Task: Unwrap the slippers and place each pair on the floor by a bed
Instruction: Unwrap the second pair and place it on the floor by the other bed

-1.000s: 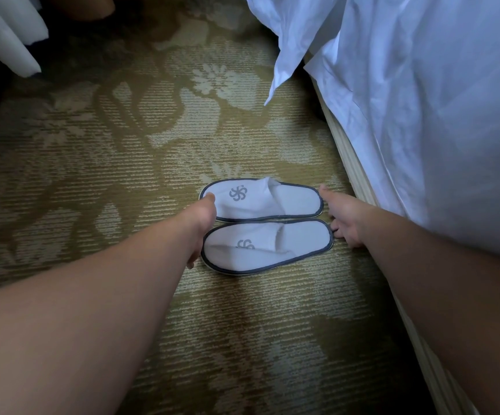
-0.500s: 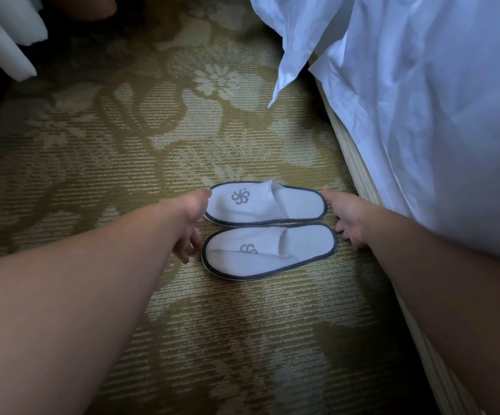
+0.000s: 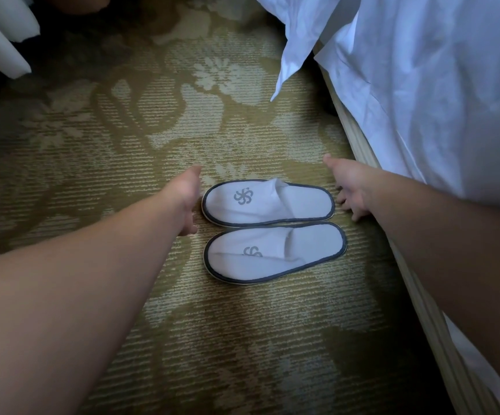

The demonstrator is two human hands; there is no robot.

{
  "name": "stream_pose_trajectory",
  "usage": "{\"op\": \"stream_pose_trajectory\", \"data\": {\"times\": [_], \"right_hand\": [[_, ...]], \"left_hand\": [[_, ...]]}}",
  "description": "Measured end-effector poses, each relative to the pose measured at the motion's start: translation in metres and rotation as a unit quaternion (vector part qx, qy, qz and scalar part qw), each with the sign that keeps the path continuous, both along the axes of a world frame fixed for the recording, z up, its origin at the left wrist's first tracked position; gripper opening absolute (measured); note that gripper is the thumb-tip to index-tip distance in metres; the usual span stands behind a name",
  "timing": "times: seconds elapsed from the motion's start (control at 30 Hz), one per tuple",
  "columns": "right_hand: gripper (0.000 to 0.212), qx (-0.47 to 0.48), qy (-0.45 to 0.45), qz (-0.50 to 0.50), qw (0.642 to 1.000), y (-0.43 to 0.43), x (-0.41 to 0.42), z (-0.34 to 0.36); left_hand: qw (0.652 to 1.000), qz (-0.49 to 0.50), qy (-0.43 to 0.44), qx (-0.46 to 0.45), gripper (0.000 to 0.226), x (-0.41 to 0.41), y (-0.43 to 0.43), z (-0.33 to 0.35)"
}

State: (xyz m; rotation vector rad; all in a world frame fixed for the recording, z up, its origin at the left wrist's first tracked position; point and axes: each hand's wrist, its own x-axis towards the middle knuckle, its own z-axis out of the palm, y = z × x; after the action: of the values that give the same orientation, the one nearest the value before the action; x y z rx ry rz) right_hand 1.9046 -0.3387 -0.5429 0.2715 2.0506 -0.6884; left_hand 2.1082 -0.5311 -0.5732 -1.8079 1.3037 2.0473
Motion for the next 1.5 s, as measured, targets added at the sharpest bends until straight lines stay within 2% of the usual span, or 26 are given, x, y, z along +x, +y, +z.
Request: {"op": "stream_pose_trajectory", "data": {"times": [1.1, 1.5], "right_hand": [[0.092, 0.002, 0.001, 0.008, 1.000, 0.001, -0.001, -0.008], [0.095, 0.029, -0.018, 0.045, 0.998, 0.020, 0.017, 0.007]], "left_hand": [[0.999, -0.029, 0.026, -0.022, 0.079, -0.004, 0.009, -0.004], [0.997, -0.077, -0.020, 0.003, 0.082, 0.013, 0.027, 0.002]]}}
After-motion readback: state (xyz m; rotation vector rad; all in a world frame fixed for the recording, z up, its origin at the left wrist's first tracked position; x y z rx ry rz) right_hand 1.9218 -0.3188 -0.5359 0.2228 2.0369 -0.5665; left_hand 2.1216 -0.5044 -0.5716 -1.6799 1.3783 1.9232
